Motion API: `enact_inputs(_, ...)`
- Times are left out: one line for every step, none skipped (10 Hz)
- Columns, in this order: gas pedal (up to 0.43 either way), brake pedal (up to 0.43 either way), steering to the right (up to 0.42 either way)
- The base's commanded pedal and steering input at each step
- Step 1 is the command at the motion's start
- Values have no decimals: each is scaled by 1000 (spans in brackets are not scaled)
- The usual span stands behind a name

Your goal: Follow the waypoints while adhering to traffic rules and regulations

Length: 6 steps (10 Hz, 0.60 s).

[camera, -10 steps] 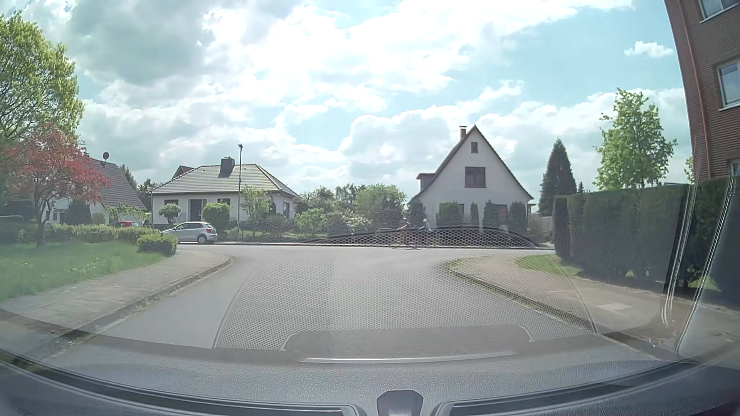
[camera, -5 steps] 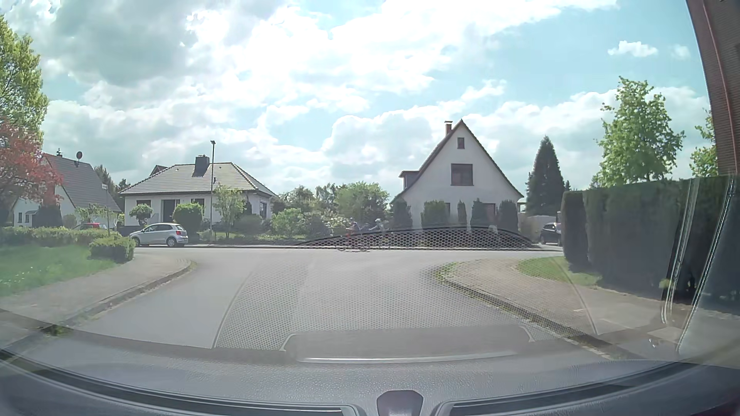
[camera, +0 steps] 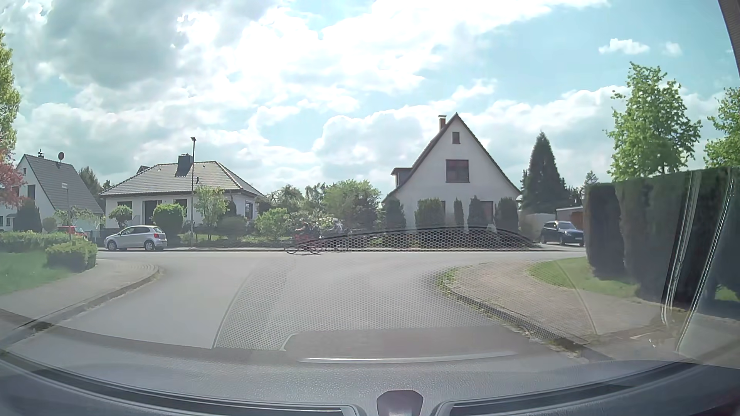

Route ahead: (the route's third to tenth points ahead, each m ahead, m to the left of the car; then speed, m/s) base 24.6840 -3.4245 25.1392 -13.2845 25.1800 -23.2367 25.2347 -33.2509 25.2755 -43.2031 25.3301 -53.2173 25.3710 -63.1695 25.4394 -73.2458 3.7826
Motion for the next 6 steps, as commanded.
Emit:
enact_inputs(0, 0, 2)
enact_inputs(0, 0, 0)
enact_inputs(0, 0, 0)
enact_inputs(0, 0, 0)
enact_inputs(0, 0, 0)
enact_inputs(0, 0, 0)
